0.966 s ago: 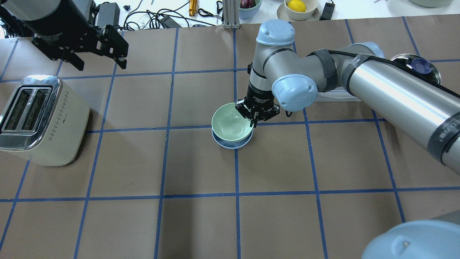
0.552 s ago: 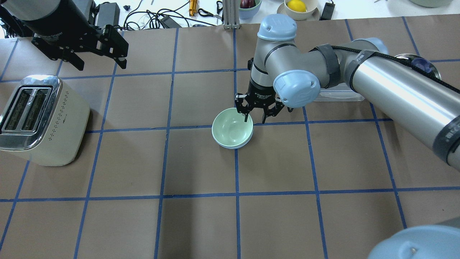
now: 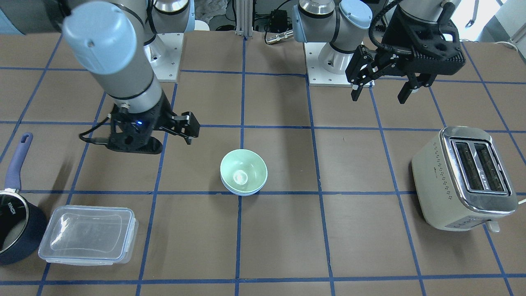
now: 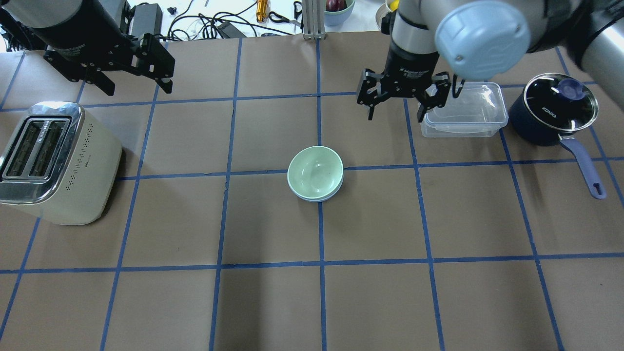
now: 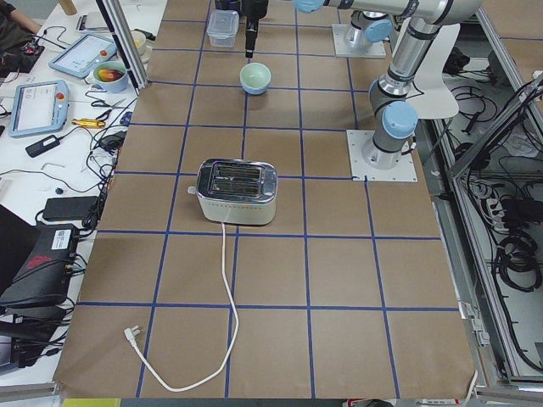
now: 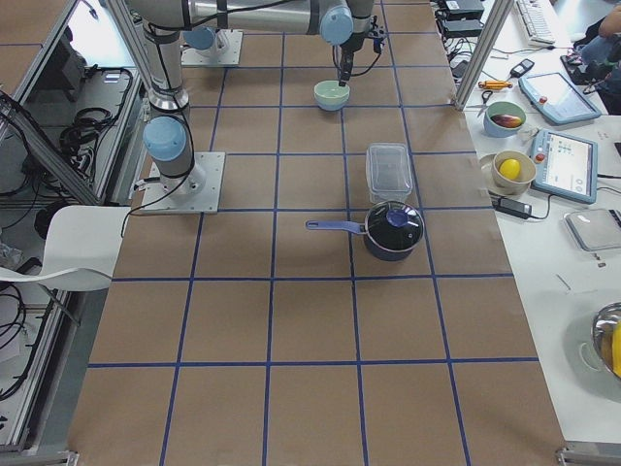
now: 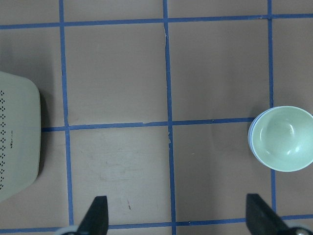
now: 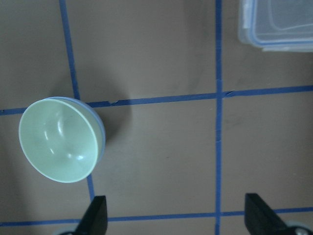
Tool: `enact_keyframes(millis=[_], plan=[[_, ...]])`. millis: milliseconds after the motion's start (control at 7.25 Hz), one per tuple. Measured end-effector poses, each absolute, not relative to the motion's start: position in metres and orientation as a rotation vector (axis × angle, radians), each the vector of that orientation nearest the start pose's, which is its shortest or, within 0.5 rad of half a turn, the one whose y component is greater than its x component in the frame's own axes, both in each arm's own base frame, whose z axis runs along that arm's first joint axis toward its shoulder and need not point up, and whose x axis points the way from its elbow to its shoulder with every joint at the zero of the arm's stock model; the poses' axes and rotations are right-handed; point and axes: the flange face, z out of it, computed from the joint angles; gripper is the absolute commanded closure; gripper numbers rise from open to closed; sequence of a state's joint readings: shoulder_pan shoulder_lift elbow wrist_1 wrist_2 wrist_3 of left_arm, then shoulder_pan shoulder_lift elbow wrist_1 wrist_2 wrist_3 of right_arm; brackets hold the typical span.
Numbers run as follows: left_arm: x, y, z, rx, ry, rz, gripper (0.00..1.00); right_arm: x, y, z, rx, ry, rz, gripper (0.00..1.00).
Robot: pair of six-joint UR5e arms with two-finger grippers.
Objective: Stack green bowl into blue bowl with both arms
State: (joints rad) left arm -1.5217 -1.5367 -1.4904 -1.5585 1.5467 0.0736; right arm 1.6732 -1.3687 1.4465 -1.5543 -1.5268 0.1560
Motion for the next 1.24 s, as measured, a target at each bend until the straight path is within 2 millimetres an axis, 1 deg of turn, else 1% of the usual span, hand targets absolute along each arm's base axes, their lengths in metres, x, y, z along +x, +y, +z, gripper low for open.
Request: enact_keyframes(millis=[138, 276, 414, 552, 828, 1241], plan=[[-0.112, -0.492, 0.546, 0.041, 3.15, -0.202, 0.0, 0.167, -0.547, 0.469, 0.009, 3.117, 0.124, 0.0], [-0.112, -0.492, 0.546, 0.041, 3.15, -0.202, 0.0, 0.146, -0.54, 0.494, -0.063, 3.125, 0.066, 0.0], [-0.111, -0.492, 0.546, 0.041, 3.149, -0.201, 0.0, 0.136, -0.531, 0.511, -0.098, 3.134, 0.014, 0.0], [-0.111, -0.492, 0.546, 0.041, 3.147, -0.199, 0.0, 0.132, -0.525, 0.523, -0.107, 3.138, -0.022, 0.0], [-0.111, -0.492, 0.546, 0.042, 3.143, -0.198, 0.0, 0.133, -0.521, 0.533, -0.099, 3.14, -0.052, 0.0], [-0.112, -0.492, 0.546, 0.042, 3.15, -0.2, 0.0, 0.134, -0.52, 0.536, -0.029, 3.14, -0.06, 0.0]])
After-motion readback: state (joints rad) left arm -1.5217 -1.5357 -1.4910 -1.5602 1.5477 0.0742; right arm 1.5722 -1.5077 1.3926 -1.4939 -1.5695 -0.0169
